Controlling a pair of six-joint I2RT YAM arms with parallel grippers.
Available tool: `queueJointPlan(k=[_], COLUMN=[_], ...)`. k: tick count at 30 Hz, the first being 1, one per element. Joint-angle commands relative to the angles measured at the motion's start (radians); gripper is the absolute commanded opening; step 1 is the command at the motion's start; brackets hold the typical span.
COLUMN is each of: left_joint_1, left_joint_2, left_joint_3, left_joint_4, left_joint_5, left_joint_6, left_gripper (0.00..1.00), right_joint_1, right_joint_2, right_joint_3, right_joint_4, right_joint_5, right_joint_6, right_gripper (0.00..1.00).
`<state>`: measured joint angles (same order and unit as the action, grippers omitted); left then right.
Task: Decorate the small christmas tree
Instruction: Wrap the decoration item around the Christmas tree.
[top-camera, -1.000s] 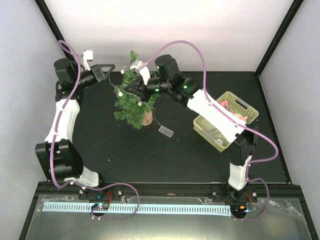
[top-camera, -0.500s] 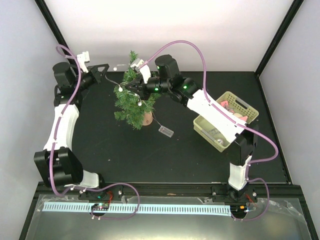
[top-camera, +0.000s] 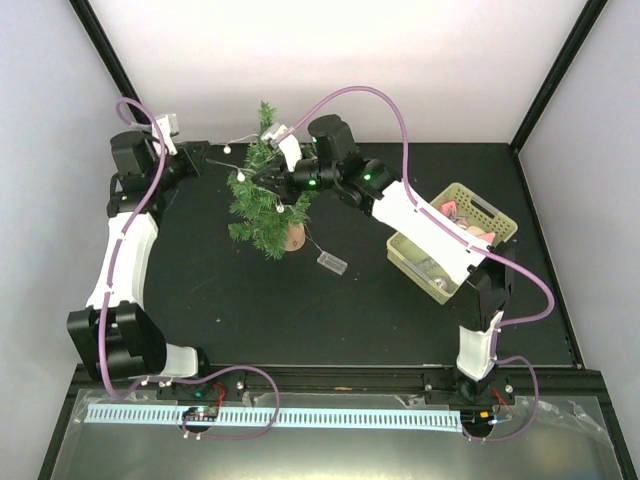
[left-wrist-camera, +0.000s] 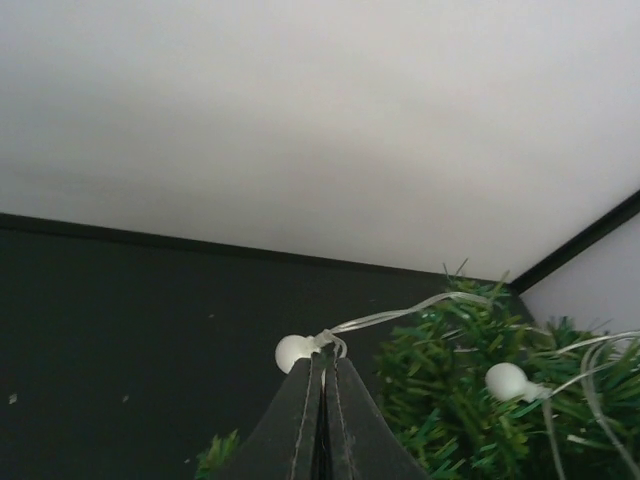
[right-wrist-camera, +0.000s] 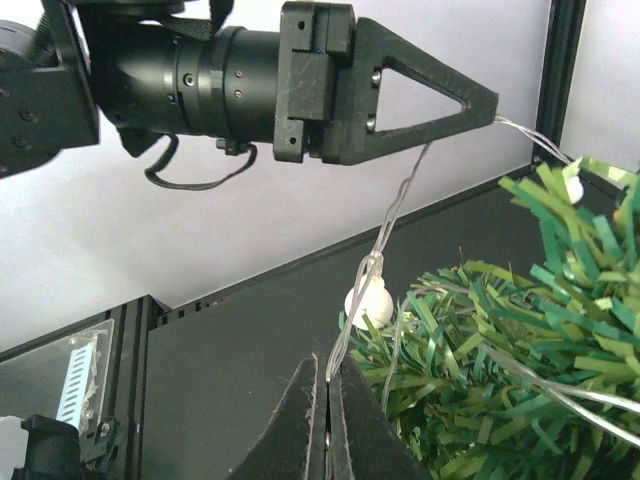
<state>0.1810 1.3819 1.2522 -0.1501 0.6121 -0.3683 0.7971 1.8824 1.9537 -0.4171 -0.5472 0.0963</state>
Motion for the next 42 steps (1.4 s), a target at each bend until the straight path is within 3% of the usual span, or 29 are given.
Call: queueJointPlan(k=[1,8,11,14,18,27,36,42], left_joint_1=[0.015,0.018,0.017,0.023,0.031,0.031,0.031,0.031], left_joint_2=[-0.040,-0.012,-0.001,0.024,0.017,-0.158,-0.167,-0.167], left_joint_3=[-0.029,-0.100,-0.065,-0.015,-0.045,-0.261,-0.277,-0.269], left_joint_4=[-0.093,0.170,0.134,-0.011,-0.138,-0.027,0.066,0.046], left_joint_5=[-0.136,0.107,0.019,-0.105,-0.075,0.021,0.132,0.127], left_joint_6=[0.051,-0.025,-0.005,0.021,0.031,0.003,-0.076,-0.079], left_gripper=[0.02,0.02,0.01,0.02,0.01,0.02,0.01,0.02], right_joint_1=[0.006,0.008,0.008,0.009,0.021,0.031,0.031,0.038], right_joint_2=[-0.022,-0.026,-0.025,-0.027,-0.051,-0.153,-0.195,-0.212], right_joint_3=[-0.009,-0.025,-0.023,-0.044,-0.105,-0.255,-0.271,-0.268], right_joint_4=[0.023,0.039,0.040,0.033,0.030,0.089,0.091,0.074], right_joint_5=[-0.014,-0.018,-0.017,-0.013,-0.003,-0.005,0.042,0.038], right_joint_6=[0.006,0.016,0.018,0.007,-0.019,-0.030,-0.042,-0.047], right_gripper=[0.01,0.01,0.01,0.01,0.01,0.01,0.01,0.01])
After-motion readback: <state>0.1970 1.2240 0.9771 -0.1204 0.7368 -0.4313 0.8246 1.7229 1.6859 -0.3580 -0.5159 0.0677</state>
